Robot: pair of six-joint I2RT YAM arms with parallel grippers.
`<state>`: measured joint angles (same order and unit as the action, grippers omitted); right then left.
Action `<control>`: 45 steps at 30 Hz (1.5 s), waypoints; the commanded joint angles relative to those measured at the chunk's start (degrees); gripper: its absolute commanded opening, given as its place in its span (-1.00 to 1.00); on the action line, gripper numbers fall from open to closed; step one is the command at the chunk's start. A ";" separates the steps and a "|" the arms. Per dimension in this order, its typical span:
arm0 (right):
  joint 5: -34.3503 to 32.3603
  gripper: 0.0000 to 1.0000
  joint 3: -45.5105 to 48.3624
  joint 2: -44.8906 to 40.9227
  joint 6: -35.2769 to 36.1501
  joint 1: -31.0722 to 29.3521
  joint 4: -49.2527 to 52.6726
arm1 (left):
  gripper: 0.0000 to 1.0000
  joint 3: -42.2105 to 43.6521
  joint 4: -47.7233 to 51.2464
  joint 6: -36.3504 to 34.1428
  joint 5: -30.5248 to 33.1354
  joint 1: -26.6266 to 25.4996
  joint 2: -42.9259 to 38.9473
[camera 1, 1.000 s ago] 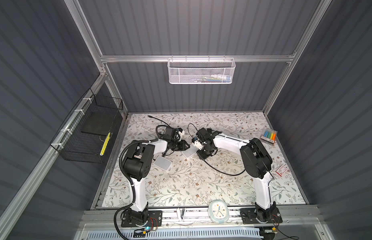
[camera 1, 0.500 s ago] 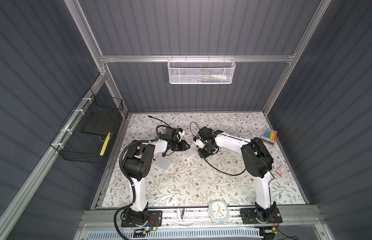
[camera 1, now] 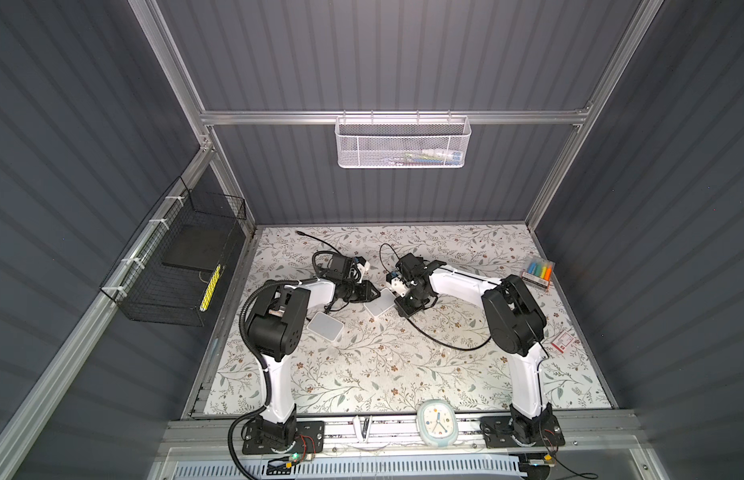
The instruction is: Insert the plug into the switch port
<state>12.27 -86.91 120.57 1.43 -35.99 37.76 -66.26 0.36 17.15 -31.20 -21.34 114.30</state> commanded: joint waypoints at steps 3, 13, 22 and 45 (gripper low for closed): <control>0.51 -1.00 -1.72 -1.13 -0.65 0.17 0.74 | -0.37 -0.10 1.00 -0.91 -1.06 -0.37 0.93; 0.94 -1.00 -2.12 -1.73 -0.99 0.16 1.61 | -0.38 0.17 0.58 -0.94 -0.95 -0.37 1.21; 1.55 -1.00 -3.78 -0.30 -0.06 1.01 2.51 | -0.44 1.04 0.19 -1.24 -1.32 -0.37 1.07; 8.91 -1.00 -3.52 1.68 0.66 2.69 0.42 | -0.50 0.88 -0.79 -1.59 -3.52 -0.37 1.97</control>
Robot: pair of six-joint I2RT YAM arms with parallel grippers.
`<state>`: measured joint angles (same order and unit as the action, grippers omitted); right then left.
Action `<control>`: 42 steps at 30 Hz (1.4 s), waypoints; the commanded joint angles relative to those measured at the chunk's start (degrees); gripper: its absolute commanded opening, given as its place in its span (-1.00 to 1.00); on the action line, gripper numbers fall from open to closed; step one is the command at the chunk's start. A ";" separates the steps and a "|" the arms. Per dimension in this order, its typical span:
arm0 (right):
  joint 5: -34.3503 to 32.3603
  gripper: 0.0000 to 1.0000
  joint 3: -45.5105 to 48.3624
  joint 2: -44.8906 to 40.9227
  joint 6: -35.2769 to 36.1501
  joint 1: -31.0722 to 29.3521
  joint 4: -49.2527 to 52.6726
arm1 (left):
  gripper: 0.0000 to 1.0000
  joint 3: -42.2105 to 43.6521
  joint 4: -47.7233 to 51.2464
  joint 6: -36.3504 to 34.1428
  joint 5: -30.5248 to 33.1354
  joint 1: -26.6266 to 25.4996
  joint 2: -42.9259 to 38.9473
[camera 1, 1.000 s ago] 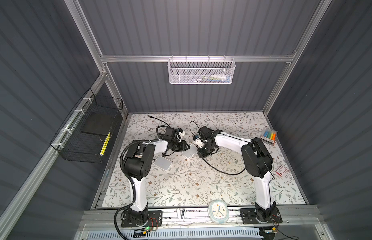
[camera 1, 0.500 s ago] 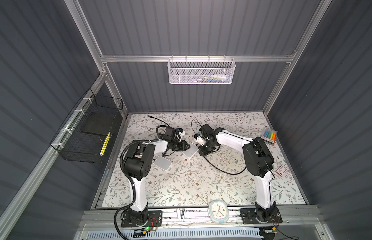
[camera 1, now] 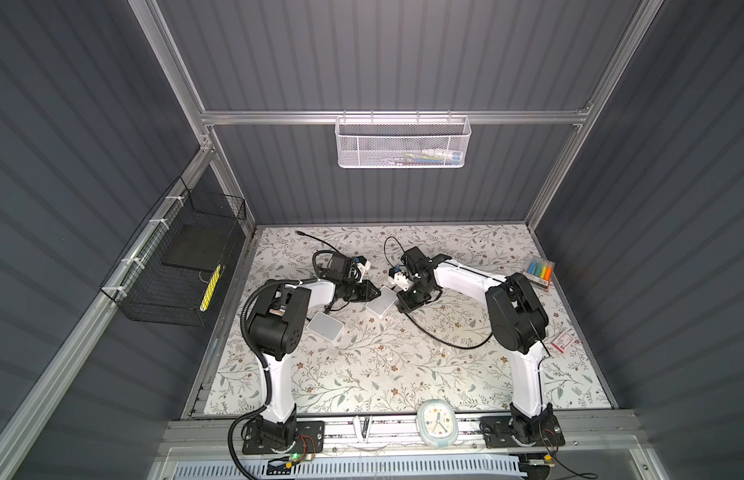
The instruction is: Insert the plug into the switch port
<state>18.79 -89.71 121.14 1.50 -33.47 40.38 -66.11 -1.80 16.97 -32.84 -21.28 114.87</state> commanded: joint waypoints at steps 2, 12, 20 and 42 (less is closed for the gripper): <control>2.40 -1.00 -0.61 1.20 0.73 0.71 -2.20 | -0.50 0.84 1.53 -1.58 -1.96 -0.43 1.42; 1.03 -1.00 1.41 0.18 2.66 1.89 -1.29 | -0.25 -2.61 6.28 -5.18 0.29 -0.26 -0.51; -0.47 -1.00 5.37 -6.39 3.50 1.97 -0.75 | -0.13 -2.68 7.49 -5.92 -0.69 1.24 -8.18; 2.07 -1.00 11.16 -19.79 7.94 -2.75 -4.35 | -0.19 2.33 3.46 -0.16 -20.50 -2.04 -13.98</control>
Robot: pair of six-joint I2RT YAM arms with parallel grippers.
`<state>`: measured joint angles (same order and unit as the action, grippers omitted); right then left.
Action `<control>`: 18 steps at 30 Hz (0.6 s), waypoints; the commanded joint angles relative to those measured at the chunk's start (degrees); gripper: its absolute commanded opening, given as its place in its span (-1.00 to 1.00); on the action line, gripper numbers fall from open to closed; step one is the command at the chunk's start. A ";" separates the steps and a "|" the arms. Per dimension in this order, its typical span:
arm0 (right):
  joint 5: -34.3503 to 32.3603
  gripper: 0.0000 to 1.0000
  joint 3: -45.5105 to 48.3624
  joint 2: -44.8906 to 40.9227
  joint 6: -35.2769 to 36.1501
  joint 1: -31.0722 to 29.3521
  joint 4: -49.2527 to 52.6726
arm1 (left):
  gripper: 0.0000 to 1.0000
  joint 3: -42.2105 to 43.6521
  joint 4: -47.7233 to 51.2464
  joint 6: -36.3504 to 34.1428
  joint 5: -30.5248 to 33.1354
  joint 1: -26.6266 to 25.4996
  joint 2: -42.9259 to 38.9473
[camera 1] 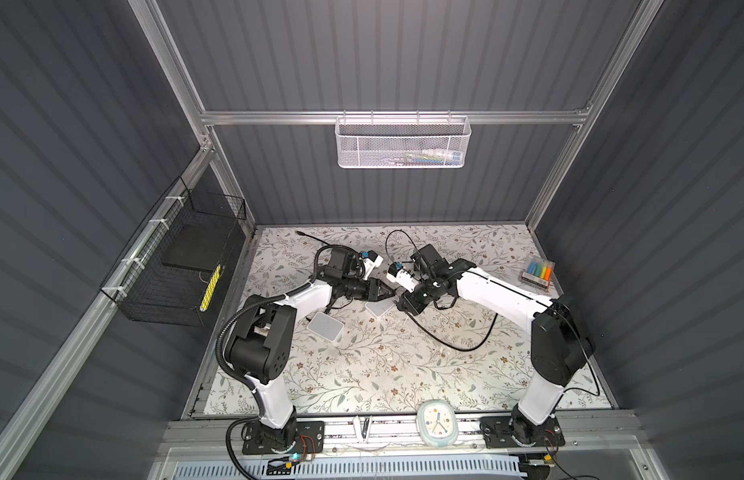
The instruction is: Insert the plug into the switch port
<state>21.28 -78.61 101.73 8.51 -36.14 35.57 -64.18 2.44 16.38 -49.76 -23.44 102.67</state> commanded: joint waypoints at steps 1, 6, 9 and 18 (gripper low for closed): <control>-0.45 -1.00 0.04 -0.40 0.90 -0.15 0.46 | -0.19 0.58 -0.77 0.32 -4.09 0.10 -1.78; -0.62 -1.00 -0.07 -0.55 1.06 -0.25 0.54 | -0.21 0.99 -0.64 0.24 -5.65 0.13 -1.77; -0.80 -1.00 -0.22 -0.71 1.15 -0.22 0.38 | -0.24 0.97 -0.05 -0.12 -6.59 0.06 -1.30; -0.84 -1.00 -0.32 -1.08 1.19 -0.20 0.27 | -0.33 0.49 1.60 -1.54 -6.92 0.06 -0.62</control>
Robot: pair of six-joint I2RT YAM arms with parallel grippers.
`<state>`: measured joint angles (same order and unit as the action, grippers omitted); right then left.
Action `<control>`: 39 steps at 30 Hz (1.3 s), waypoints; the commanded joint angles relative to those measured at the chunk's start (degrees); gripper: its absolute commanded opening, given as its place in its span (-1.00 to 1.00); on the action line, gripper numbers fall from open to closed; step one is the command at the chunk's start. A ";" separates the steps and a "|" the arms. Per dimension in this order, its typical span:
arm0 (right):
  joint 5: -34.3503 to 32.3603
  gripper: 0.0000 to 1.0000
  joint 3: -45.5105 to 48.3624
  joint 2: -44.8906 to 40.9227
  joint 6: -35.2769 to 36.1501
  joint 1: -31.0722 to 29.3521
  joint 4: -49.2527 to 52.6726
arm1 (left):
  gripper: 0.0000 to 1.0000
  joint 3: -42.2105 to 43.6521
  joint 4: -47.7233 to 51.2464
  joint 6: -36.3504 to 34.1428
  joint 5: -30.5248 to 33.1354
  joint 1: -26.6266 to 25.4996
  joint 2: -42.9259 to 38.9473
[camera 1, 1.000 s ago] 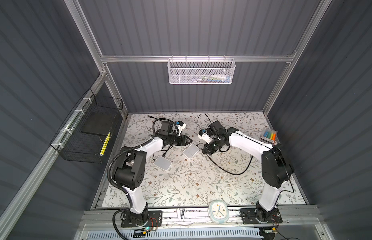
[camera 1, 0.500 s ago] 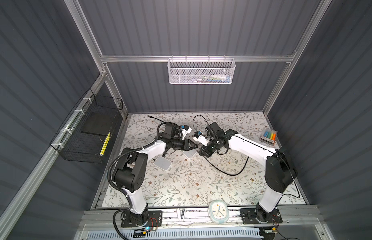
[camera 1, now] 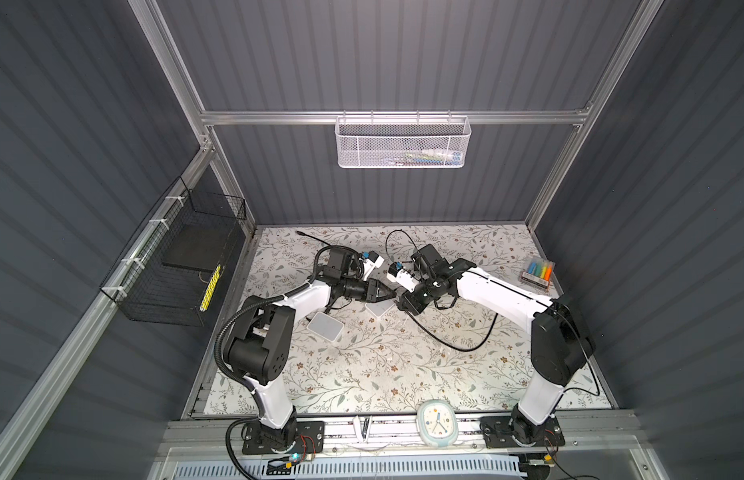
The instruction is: Insert the plug into the switch port
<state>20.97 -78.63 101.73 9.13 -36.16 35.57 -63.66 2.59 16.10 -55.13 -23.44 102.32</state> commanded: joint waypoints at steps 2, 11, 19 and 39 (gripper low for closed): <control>-0.50 -1.00 -0.30 -1.29 0.56 -0.22 0.27 | -0.35 0.03 1.84 -1.58 -1.75 0.08 0.10; -0.41 -1.00 -0.39 -1.54 0.55 -0.35 -0.06 | -0.39 -0.30 2.13 -1.85 -2.56 -0.20 1.17; -0.63 -1.00 -0.73 -1.54 0.72 -0.40 -0.29 | -0.47 -0.07 2.42 -2.32 -3.32 -0.38 1.88; -0.32 -1.00 -1.16 -1.45 1.13 -0.82 -0.52 | -0.69 -0.70 2.07 -2.32 -4.72 -0.61 2.22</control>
<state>20.51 -78.63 101.71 9.39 -36.45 35.35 -63.66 3.95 14.74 -57.23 -23.59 103.63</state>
